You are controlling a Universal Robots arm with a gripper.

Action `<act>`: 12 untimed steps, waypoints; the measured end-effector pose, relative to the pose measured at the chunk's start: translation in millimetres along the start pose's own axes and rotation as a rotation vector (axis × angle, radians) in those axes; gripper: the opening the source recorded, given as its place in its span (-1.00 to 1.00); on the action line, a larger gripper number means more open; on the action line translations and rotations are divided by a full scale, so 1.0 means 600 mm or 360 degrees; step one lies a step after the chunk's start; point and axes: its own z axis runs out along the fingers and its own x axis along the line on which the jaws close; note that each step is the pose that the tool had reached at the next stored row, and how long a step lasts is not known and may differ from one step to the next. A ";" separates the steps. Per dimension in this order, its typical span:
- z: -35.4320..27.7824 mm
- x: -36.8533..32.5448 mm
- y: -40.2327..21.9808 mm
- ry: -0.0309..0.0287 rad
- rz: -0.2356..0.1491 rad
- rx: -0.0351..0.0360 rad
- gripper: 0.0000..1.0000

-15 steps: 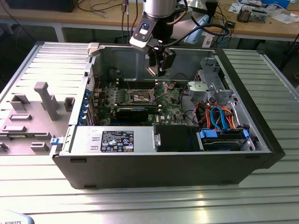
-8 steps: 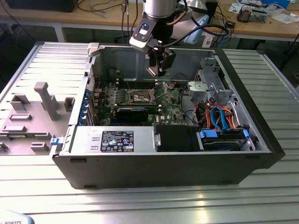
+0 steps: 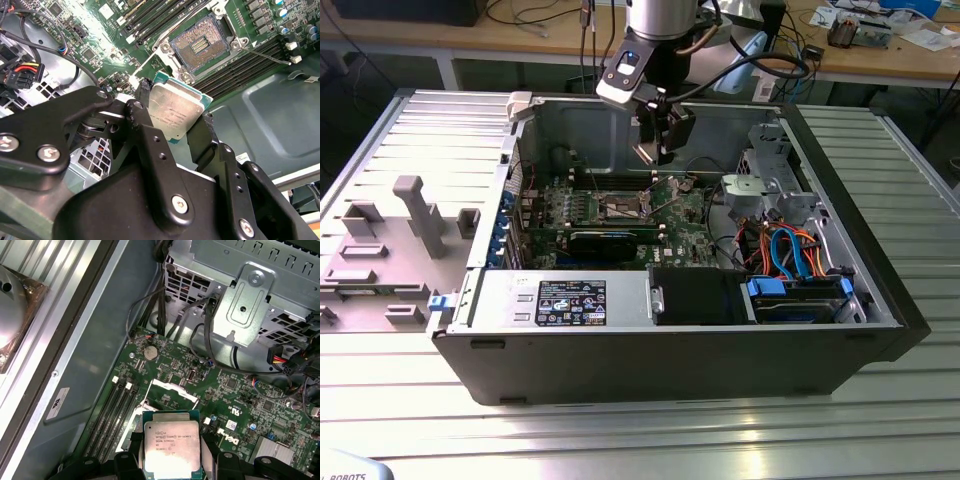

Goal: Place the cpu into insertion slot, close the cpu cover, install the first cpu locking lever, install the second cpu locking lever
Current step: 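Place the cpu into insertion slot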

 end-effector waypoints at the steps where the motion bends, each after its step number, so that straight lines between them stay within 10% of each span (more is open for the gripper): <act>1: 0.000 0.000 0.000 -0.00001 0.0001 0.0000 0.08; 12: 0.002 0.000 0.000 -0.00013 0.0014 0.0000 0.08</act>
